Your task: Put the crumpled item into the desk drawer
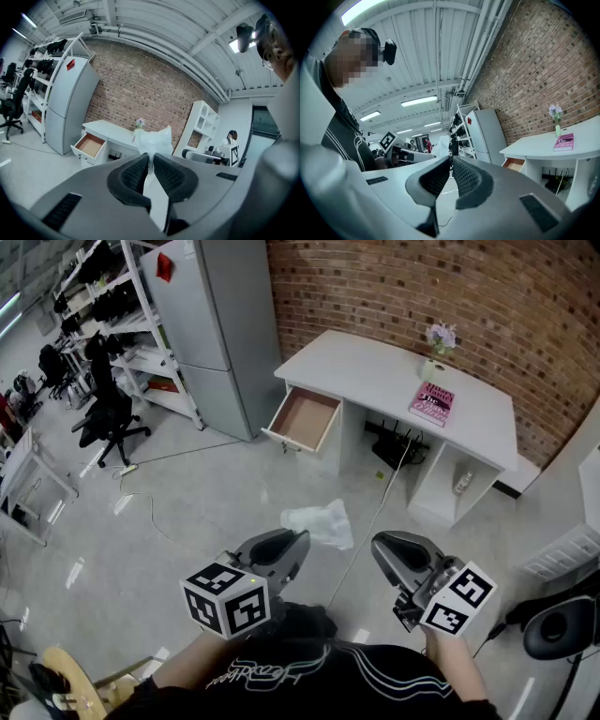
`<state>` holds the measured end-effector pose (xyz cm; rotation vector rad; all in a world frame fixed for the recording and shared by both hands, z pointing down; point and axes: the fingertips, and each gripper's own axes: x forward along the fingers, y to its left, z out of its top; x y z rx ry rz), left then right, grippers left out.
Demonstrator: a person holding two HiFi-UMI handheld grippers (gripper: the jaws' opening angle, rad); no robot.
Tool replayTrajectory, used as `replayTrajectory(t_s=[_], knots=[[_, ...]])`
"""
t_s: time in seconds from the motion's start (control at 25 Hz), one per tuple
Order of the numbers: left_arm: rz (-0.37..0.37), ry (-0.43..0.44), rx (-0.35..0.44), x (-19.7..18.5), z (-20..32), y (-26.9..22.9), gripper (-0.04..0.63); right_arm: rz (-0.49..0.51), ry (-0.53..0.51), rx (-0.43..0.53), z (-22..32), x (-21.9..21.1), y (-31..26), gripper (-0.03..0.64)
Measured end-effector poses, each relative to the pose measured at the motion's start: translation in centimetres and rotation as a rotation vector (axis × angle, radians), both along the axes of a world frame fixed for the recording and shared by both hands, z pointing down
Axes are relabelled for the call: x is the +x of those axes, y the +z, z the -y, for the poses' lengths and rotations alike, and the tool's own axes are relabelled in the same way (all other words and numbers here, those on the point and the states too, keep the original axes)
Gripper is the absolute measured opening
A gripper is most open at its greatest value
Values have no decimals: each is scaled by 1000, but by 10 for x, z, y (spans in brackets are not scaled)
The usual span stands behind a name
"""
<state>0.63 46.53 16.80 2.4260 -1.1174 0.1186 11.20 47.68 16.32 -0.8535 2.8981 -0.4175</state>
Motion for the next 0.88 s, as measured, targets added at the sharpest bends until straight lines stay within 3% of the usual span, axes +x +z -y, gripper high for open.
replayTrajectory(t_s=[0.88], knots=[[-59,-27,49,-17,-7,-32,57,-47,13,61,-13,-7,-36,54]])
